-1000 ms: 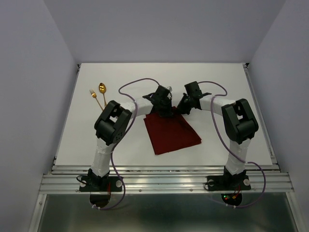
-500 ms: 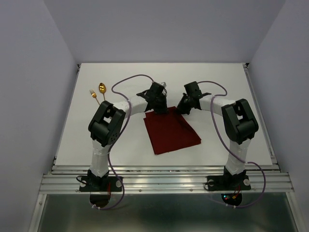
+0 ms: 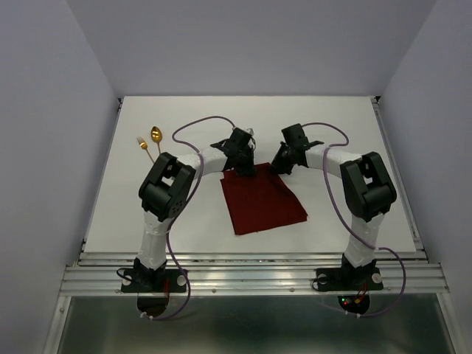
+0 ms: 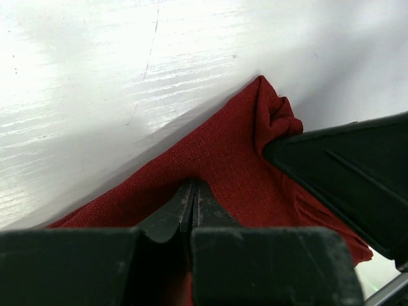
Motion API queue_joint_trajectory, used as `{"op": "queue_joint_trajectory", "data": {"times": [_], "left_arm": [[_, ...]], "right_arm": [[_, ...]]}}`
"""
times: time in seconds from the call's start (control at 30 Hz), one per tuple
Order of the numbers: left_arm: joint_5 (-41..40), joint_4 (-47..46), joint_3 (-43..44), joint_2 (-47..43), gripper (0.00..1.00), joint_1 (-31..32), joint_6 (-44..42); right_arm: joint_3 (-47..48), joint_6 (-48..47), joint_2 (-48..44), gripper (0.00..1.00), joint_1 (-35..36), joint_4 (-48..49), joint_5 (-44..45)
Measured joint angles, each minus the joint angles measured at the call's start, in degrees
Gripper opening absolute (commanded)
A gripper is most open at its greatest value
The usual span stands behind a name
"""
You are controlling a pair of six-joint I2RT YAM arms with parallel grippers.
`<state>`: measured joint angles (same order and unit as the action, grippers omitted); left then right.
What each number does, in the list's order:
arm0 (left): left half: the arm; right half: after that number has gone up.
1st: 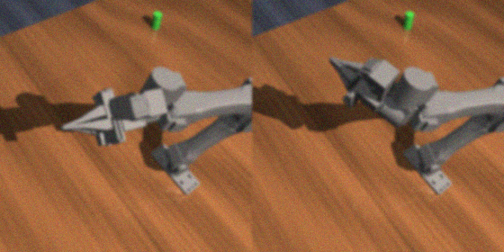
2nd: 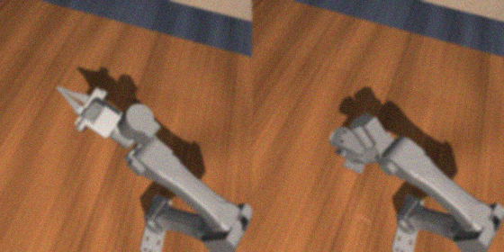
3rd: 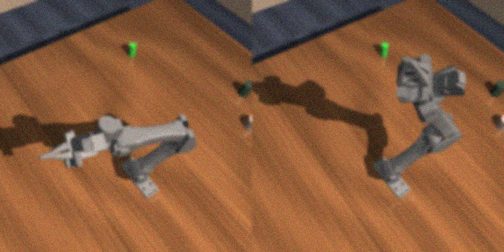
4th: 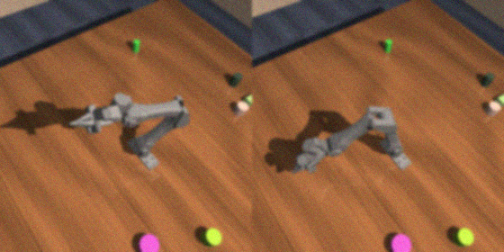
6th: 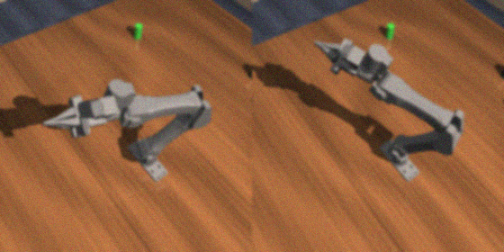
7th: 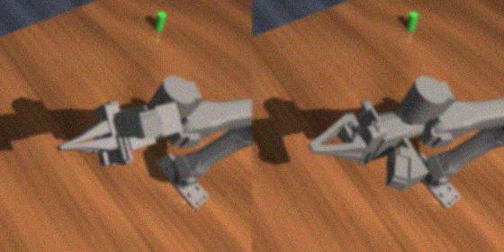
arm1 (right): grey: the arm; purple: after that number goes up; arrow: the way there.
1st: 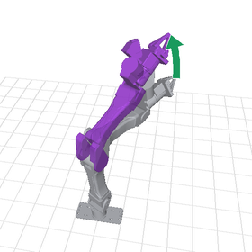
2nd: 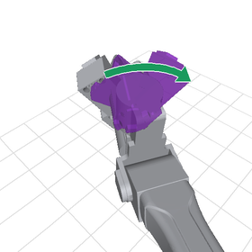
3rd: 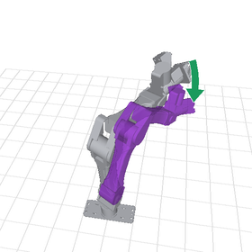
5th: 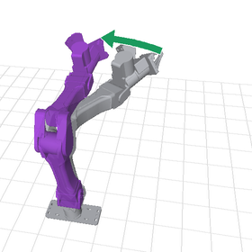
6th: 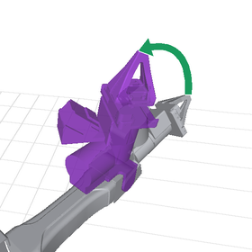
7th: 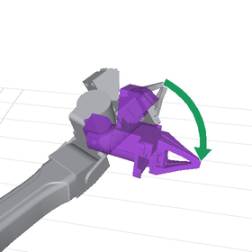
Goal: Fold the napkin into a case and place the utensils inside
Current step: Fold the lower triangle-folded napkin at the center of the board.
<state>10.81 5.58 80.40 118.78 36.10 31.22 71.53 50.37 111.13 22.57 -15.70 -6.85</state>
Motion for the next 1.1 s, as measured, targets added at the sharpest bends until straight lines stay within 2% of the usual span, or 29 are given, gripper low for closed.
{"op": "queue_joint_trajectory", "data": {"times": [1.1], "left_arm": [[2.54, -1.75, 2.21, 2.25, 0.00, 0.02, -2.56]], "right_arm": [[6.88, -0.44, -0.07, 0.01, 0.00, -4.44, 0.44]]}}
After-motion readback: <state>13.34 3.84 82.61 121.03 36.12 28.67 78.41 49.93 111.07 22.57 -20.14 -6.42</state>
